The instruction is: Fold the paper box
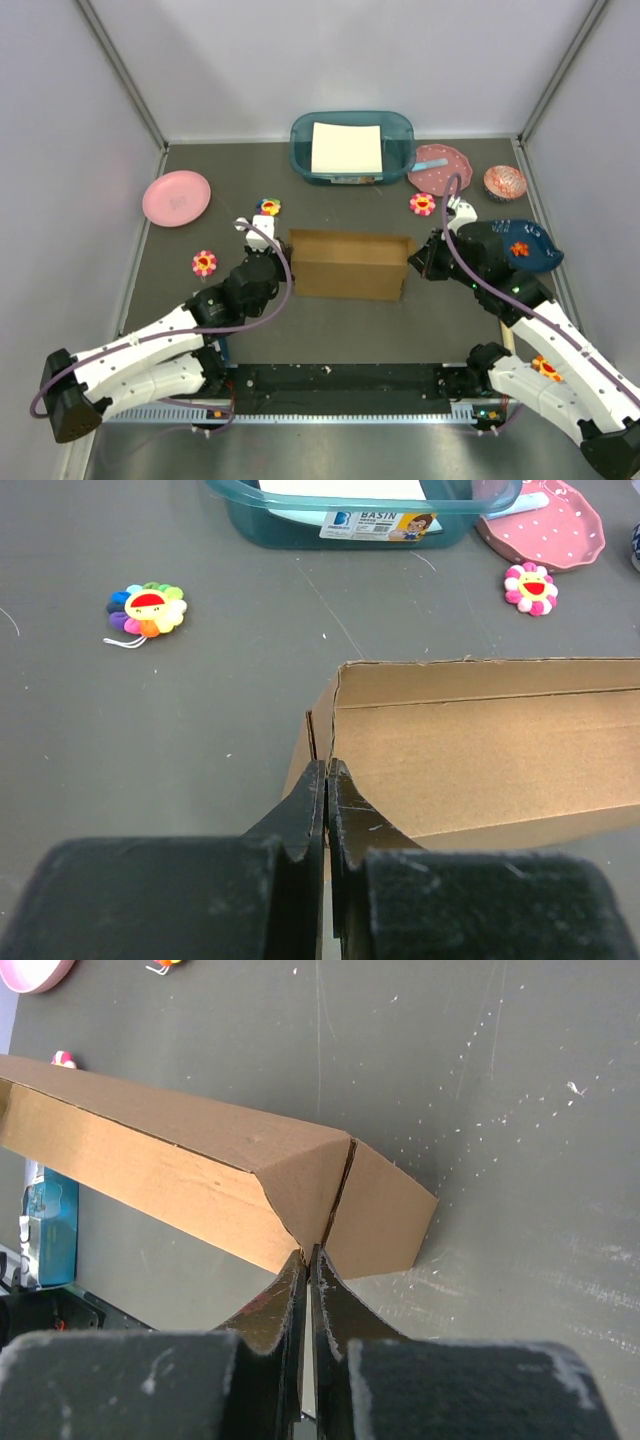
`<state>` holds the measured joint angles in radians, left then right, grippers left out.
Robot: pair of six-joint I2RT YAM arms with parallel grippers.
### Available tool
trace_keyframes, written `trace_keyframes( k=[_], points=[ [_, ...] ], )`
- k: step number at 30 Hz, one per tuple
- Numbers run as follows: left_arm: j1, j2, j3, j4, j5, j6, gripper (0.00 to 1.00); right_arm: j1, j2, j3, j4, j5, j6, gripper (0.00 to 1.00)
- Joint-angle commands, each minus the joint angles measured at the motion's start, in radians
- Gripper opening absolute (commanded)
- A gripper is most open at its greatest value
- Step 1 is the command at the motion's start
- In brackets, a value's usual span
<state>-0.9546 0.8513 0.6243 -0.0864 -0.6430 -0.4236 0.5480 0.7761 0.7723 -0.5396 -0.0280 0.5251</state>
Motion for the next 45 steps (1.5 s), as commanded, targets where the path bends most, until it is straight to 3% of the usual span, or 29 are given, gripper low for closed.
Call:
trace_keyframes(
  k=[1, 15, 22, 28, 39, 45],
  points=[
    [-0.015, -0.009, -0.055, -0.059, -0.038, 0.025, 0.0, 0.018, 0.006, -0.021, -0.048, -0.009, -0.008, 0.0],
    [-0.044, 0.04, -0.144, -0.006, -0.021, -0.053, 0.0, 0.017, 0.0, -0.018, -0.049, -0.003, -0.008, 0.0],
    [-0.047, 0.032, -0.163, -0.018, -0.044, -0.053, 0.0, 0.018, -0.012, 0.024, -0.057, 0.02, -0.005, 0.29],
    [-0.052, 0.035, -0.169, -0.023, -0.049, -0.061, 0.0, 0.018, -0.02, 0.073, -0.059, 0.025, -0.013, 0.38],
    [-0.062, 0.061, -0.156, -0.018, -0.053, -0.06, 0.0, 0.018, 0.009, 0.188, -0.053, 0.085, -0.082, 0.44],
    [-0.065, 0.06, -0.163, -0.018, -0.055, -0.061, 0.0, 0.017, 0.058, 0.197, -0.042, 0.109, -0.102, 0.4]
  ],
)
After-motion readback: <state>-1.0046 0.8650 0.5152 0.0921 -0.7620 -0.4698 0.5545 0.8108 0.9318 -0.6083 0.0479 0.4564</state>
